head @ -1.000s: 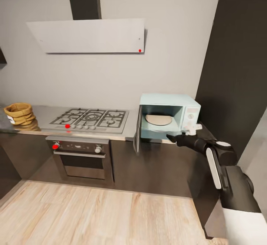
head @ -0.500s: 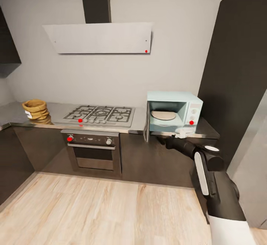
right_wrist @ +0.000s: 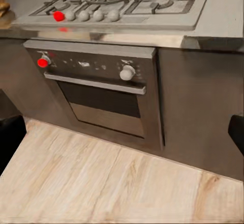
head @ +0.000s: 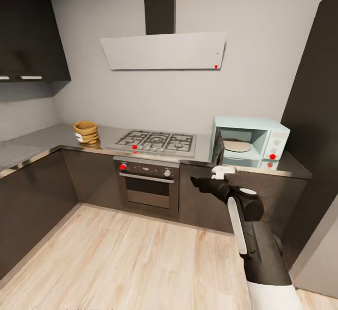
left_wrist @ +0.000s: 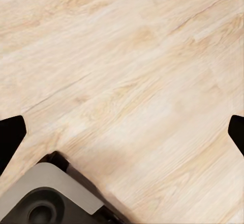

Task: In the kitchen, take the popcorn bag from the countertop, put it into the microwave, and heat it until the popcorn is cooked so the cooked popcorn ends up inside the bag.

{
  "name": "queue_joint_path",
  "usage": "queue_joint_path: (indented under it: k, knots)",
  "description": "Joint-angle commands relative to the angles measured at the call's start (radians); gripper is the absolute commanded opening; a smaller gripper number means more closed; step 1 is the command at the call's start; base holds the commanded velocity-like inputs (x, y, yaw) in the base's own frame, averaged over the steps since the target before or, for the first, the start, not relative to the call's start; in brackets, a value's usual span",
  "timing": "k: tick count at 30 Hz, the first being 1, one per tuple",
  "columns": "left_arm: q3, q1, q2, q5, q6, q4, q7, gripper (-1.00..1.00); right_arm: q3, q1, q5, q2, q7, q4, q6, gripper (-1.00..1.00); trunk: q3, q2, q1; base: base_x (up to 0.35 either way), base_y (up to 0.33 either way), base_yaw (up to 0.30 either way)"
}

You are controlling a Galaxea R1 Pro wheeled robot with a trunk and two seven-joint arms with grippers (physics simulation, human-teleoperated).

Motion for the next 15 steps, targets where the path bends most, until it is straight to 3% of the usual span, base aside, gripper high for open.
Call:
queue_joint_path:
  k: [1, 5, 7, 8, 10, 12, 15]
  knots:
    - [0.002, 0.000, -0.003, 0.008, 0.006, -0.001, -0.003, 1.00, 0.004, -0.003, 0.002, 0.009, -0.006, -0.001, 0.038, 1.00, -0.001, -0.001, 0.000, 0.072, 0.285, 0.277]
    - [-0.024, 0.000, -0.011, 0.004, 0.004, -0.005, -0.006, 1.00, 0.004, -0.008, 0.000, 0.010, -0.017, -0.001, 0.145, 1.00, 0.000, -0.001, 0.000, 0.145, 0.267, 0.284]
    - [-0.086, -0.001, -0.012, 0.002, 0.004, -0.004, -0.005, 1.00, 0.001, -0.005, -0.006, 0.010, -0.019, -0.001, 0.163, 1.00, 0.000, -0.001, 0.000, 0.216, 0.234, 0.288]
    - [-0.161, -0.001, -0.005, 0.004, -0.010, 0.001, -0.004, 1.00, 0.001, -0.006, -0.045, 0.010, -0.021, 0.004, 0.165, 1.00, 0.000, -0.001, 0.000, 0.243, 0.220, 0.290]
    - [-0.181, 0.001, -0.001, 0.006, -0.056, 0.003, -0.007, 1.00, 0.001, -0.011, -0.072, 0.010, -0.040, 0.005, 0.165, 1.00, 0.000, -0.001, 0.000, 0.248, 0.218, 0.290]
    - [-0.190, 0.006, 0.001, 0.005, -0.088, 0.005, -0.002, 1.00, 0.001, -0.014, -0.129, 0.010, -0.072, 0.005, 0.165, 1.00, 0.000, -0.001, 0.000, 0.253, 0.216, 0.291]
    - [-0.196, 0.006, 0.000, 0.005, -0.103, 0.013, 0.004, 1.00, -0.030, -0.056, -0.281, 0.010, -0.207, 0.009, 0.165, 1.00, 0.000, -0.001, 0.000, 0.257, 0.215, 0.284]
